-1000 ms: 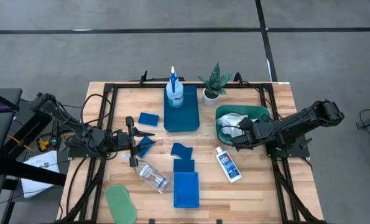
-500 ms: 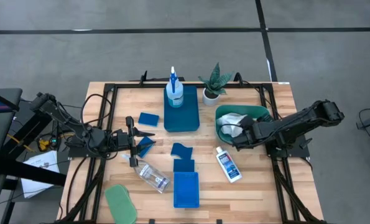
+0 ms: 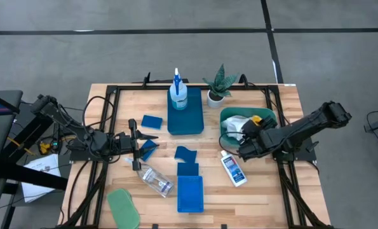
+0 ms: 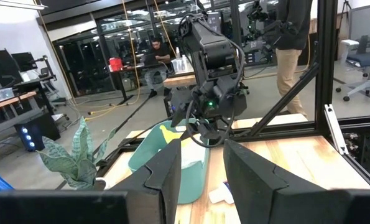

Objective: Pick & Place Kitchen Items
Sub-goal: Put the white plastic restorer bottle into the blue bin

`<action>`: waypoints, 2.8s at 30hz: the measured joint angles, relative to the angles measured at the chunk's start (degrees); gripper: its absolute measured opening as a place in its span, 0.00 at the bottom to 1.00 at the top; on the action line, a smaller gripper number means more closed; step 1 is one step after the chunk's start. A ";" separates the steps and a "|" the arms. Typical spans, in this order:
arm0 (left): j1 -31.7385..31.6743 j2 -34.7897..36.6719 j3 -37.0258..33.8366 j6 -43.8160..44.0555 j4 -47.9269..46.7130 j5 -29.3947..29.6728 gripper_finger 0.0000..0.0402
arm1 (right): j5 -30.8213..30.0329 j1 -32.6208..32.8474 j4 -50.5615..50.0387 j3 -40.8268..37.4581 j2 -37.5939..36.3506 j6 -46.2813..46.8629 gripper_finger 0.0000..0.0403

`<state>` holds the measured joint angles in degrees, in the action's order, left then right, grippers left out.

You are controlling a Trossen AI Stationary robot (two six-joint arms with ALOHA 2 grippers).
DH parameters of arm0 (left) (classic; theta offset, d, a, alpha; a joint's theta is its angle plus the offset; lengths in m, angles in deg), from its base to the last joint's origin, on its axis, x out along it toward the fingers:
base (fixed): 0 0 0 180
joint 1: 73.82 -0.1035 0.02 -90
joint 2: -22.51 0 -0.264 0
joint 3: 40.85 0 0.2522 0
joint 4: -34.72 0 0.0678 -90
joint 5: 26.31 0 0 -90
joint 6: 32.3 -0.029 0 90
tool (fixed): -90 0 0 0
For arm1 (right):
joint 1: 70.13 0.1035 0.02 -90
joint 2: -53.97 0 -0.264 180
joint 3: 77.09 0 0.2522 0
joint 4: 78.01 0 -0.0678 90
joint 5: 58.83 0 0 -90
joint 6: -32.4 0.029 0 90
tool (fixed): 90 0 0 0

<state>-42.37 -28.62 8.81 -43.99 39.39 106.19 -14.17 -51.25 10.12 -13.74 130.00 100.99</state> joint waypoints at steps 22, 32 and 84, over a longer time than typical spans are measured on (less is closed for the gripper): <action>0.00 0.00 -0.05 0.00 0.01 -0.28 0.29 | -10.24 3.72 -9.61 3.52 -0.02 15.15 0.55; 0.00 0.00 -0.05 0.00 0.01 -0.26 0.29 | -10.90 7.33 -11.91 5.11 -0.02 19.99 0.52; 0.00 0.00 -0.07 1.53 0.03 -0.28 0.29 | 17.91 14.08 32.03 4.51 0.62 7.30 0.62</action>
<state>-42.37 -28.62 8.74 -42.45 39.41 105.90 3.74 -37.17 42.15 -9.23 130.62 108.29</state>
